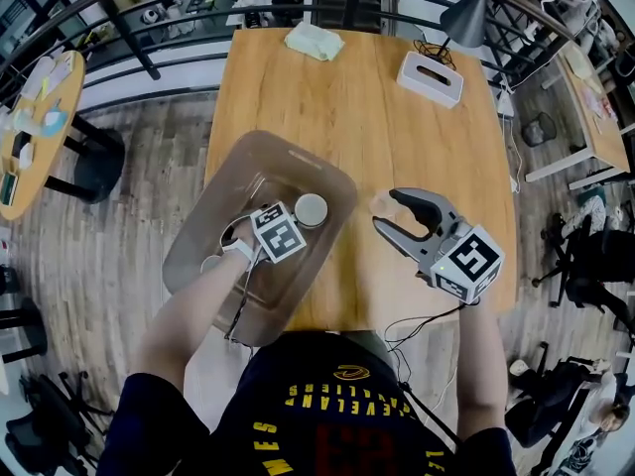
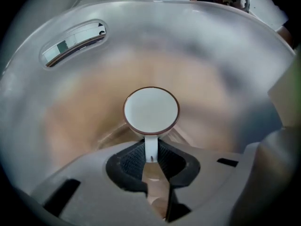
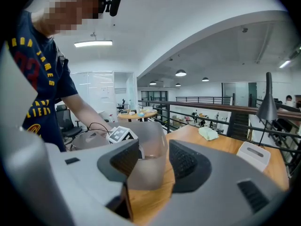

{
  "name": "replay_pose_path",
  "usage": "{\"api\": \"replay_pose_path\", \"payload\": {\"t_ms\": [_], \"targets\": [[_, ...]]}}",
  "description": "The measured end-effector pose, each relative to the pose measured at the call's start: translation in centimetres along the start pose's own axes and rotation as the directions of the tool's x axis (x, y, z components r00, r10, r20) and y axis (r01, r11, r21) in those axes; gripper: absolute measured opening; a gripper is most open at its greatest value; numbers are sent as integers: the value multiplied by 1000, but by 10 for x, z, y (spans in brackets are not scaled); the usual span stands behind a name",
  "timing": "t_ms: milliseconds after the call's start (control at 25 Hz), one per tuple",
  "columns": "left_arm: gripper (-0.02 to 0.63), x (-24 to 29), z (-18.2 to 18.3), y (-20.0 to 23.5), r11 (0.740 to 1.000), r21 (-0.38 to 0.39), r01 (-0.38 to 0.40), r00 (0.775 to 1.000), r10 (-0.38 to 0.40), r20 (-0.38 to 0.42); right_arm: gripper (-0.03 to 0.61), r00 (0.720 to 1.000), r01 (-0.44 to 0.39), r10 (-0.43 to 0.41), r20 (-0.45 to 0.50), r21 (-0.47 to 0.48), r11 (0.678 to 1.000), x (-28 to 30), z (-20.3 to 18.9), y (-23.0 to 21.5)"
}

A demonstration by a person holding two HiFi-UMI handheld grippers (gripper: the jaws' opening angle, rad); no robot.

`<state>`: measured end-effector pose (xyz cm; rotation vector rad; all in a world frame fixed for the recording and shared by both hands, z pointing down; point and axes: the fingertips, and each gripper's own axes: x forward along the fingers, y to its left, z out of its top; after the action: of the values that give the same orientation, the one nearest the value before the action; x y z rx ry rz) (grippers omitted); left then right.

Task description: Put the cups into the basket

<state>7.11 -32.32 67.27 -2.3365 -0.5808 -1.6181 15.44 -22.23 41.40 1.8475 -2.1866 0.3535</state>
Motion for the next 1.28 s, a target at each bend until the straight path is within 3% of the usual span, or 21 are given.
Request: {"api": "replay_pose_path", "payload": {"t_ms": [600, 800, 960, 1120, 1200, 1280], "targets": [[69, 18, 0, -4, 1000, 10, 19, 1000, -19, 23, 206, 999, 32, -31, -26, 60, 998, 2, -22, 2], [72, 19, -3, -6, 999, -27, 30, 999, -29, 44, 206, 998, 46, -42, -46, 94, 994, -4, -35, 9], [187, 16, -13, 1, 999, -46, 27, 999, -25, 27, 207, 996, 79, -74, -47, 121, 990, -10, -43, 7], [225, -11, -16, 13, 996, -94, -3, 999, 8, 51, 206, 995, 96, -91, -41, 146, 985, -17, -54, 7], [225, -40, -7, 23, 992, -112, -53, 992, 66, 109, 207, 994, 111, -108, -26, 163, 980, -22, -58, 4], [224, -79, 10, 33, 983, -126, -132, 969, 155, 191, 206, 991, 133, -135, -6, 181, 974, -29, -60, 0]]}}
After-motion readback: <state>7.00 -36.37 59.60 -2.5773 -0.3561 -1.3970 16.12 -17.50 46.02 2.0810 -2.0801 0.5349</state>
